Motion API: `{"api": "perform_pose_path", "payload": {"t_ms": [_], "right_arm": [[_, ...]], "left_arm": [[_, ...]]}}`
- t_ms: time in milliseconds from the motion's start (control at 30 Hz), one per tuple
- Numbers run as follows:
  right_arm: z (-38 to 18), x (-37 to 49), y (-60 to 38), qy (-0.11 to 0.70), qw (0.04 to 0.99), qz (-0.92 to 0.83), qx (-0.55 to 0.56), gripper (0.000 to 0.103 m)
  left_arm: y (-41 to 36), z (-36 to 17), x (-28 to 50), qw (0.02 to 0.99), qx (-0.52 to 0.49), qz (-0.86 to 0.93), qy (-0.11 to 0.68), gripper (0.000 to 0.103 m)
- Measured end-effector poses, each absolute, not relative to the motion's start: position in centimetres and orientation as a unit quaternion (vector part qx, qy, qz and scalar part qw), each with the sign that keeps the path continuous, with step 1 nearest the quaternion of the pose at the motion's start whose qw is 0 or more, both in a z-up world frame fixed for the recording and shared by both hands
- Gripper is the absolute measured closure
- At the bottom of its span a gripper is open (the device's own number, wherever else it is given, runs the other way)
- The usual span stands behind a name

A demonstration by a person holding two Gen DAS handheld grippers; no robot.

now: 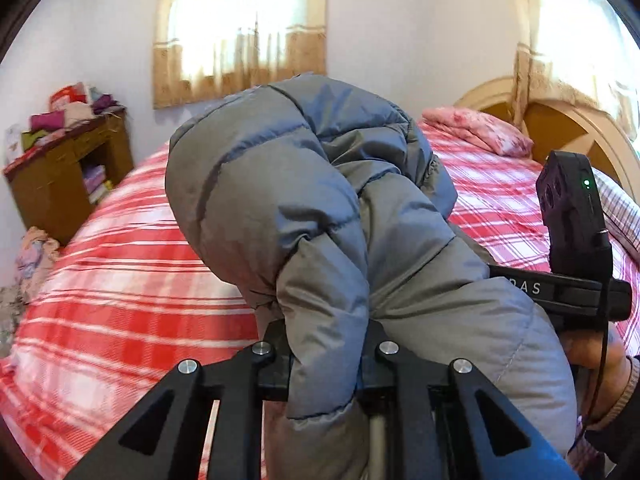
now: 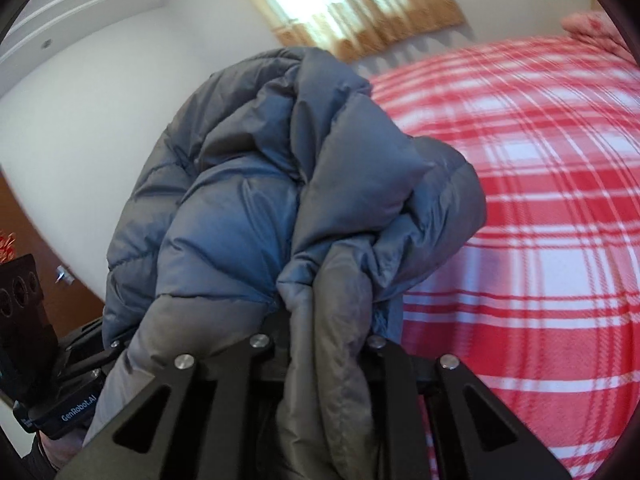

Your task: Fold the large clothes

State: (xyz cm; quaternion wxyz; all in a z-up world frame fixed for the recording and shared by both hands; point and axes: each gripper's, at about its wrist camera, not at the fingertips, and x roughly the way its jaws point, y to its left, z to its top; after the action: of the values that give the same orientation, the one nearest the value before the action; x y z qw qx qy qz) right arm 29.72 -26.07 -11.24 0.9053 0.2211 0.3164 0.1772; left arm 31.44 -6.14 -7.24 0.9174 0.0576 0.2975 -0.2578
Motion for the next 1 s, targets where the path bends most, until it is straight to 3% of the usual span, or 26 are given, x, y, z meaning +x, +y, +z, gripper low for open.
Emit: {"api": "perform_pose_path", "payload": {"t_ms": [433,1000], "right_arm": [[-9.8,31.3,-13.9,0.324,0.892,0.271,0.159,0.085],[-9.8,32.9,-10.1,0.345,0.889,0.279,0.112,0.085]], "left_arm": [[4.9,-6.7,28.8,0.939,0.032,-0.168,0.298,0.084],[9.0,-8.8,27.6,0.939,0.01,-0.147,0.311,0.084]]}}
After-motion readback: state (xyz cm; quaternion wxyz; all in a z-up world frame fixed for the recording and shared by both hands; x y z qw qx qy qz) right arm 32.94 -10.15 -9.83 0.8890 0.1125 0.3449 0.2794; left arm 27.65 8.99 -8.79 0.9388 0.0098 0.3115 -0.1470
